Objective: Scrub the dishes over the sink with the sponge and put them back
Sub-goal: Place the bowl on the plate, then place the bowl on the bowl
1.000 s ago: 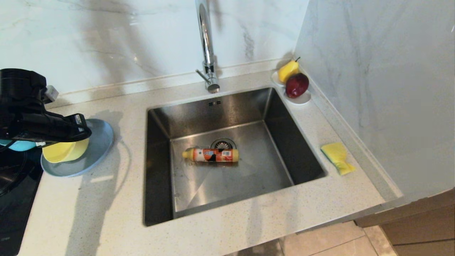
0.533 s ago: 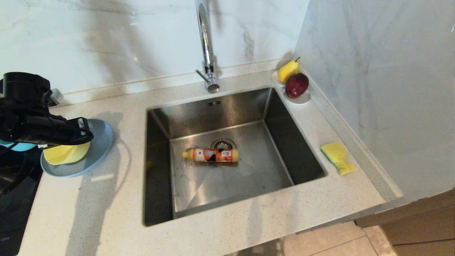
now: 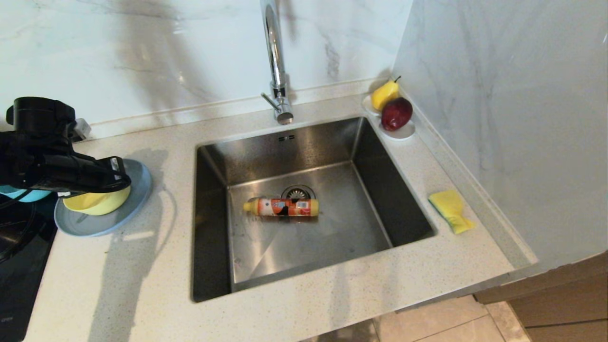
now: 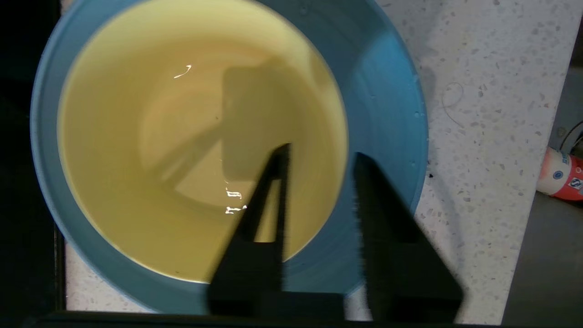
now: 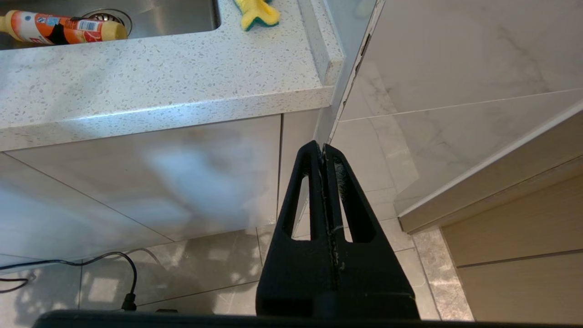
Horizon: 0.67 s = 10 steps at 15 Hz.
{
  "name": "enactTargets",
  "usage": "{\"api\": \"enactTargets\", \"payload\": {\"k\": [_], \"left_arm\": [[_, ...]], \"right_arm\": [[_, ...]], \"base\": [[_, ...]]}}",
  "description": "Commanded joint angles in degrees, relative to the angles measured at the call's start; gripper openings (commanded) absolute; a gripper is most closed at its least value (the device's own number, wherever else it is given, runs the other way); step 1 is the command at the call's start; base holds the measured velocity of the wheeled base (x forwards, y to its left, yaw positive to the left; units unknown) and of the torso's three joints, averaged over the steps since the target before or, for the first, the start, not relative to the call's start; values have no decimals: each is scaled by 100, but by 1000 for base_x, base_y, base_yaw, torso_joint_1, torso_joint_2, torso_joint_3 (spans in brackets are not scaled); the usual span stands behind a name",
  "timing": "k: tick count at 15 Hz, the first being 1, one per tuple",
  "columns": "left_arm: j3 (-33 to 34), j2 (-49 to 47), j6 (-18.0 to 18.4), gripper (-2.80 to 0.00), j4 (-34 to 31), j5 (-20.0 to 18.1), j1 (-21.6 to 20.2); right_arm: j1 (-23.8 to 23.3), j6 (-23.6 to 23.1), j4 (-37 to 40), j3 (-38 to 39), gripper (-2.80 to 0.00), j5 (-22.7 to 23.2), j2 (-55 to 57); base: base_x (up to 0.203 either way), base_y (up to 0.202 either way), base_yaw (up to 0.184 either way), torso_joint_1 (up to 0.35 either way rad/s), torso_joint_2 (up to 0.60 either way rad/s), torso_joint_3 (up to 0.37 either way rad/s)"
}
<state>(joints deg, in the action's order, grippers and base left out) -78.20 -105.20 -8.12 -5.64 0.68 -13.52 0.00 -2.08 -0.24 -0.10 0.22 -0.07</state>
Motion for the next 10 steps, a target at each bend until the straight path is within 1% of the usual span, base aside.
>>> {"api": "enactTargets", "payload": {"k": [1,2,5,6,9,10], "left_arm": [[-2,-27,-36,0,-7,53,28],[-17,-11,-65,0,-2,64,39],[-311,215,-540,0,22,64,33],[-403,373,-643,0,-14,56,33],[-362,891,-705,0,-108,30,7],[-351,1028,-711,-280,-232,25,-26]], "right_arm": [[0,-2,-2,1,-280,4,1],[0,-2,-2,1,-280,4,-1],[0,-2,-2,1,-280,4,6],[0,-2,-2,1,-280,4,-1],[0,-2,-2,1,-280,4,1],[0,-2,-2,1,-280,4,1]], "base": [[0,0,0,0,0,0],[0,0,0,0,0,0],[0,0,0,0,0,0],[0,0,0,0,0,0],[0,0,0,0,0,0],[0,0,0,0,0,0]]}}
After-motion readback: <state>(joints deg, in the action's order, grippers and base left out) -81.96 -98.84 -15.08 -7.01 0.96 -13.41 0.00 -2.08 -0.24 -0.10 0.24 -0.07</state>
